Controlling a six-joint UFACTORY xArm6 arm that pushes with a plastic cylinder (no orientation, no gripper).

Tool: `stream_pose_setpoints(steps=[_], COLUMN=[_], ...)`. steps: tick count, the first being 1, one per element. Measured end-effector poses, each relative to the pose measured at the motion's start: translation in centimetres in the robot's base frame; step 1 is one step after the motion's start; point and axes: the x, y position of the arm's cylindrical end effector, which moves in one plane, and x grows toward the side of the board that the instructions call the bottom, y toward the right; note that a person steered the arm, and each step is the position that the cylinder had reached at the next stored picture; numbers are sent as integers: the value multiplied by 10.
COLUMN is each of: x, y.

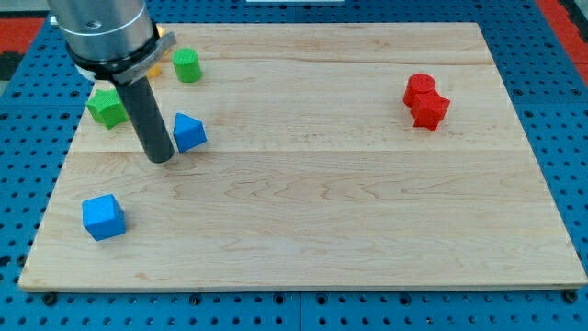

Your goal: Place the blue cube diagonal to the green star

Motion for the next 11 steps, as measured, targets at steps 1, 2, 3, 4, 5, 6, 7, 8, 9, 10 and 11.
stream_pose_setpoints(steps=[1,2,3,4,5,6,7,8,9,10,11], x=[-19,-62,-96,-56,14,118,160,128,89,98,80], y=[25,43,46,54,97,76,-18,-55,-35,-63,-82])
